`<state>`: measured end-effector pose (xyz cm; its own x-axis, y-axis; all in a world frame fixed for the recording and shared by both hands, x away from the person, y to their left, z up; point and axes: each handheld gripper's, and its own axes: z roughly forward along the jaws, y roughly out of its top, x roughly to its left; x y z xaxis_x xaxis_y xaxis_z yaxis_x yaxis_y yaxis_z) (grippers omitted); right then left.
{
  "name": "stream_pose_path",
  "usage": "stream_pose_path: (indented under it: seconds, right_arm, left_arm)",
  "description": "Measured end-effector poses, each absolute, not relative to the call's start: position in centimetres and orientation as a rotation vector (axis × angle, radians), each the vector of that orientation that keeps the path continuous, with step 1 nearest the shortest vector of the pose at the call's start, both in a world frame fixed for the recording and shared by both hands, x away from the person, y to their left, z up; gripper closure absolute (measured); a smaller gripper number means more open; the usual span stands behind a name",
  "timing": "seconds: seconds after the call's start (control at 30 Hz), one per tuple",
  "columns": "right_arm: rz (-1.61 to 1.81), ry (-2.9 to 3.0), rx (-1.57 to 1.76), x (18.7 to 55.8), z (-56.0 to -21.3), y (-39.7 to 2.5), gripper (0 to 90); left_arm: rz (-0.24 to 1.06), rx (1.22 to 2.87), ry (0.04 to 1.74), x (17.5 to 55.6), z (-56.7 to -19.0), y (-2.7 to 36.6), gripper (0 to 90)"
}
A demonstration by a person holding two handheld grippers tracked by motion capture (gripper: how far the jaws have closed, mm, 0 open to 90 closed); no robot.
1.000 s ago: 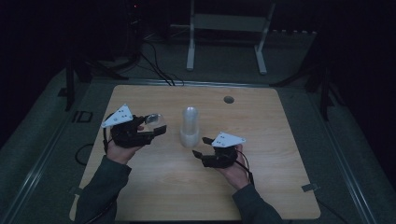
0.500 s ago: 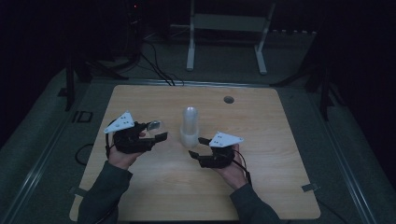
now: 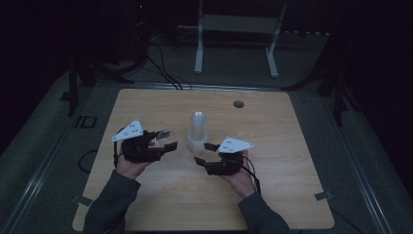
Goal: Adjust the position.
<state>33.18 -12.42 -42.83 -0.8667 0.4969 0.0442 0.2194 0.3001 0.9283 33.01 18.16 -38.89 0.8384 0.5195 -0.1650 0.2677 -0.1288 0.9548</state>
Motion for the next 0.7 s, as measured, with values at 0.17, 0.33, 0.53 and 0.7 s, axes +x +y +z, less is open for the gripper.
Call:
stream_pose_path:
  seconds: [0.17,0.33,0.53,0.7]
  right_arm:
    - [1.642,2.311,0.652,33.26,-42.67,-12.19,34.5]
    - [1.66,2.31,0.644,33.15,-42.47,-11.93,33.0]
    - [1.69,2.301,0.648,33.13,-42.33,-12.0,31.9]
    - [1.709,2.297,0.649,33.15,-42.22,-12.05,31.6]
  left_arm:
    - [0.219,1.711,0.615,33.12,-39.27,18.14,40.1]
    - [0.2,1.704,0.61,33.11,-39.51,17.89,40.1]
    - [0.177,1.693,0.608,33.17,-39.78,17.67,40.2]
    - [0.162,1.686,0.61,33.19,-39.92,17.51,40.2]
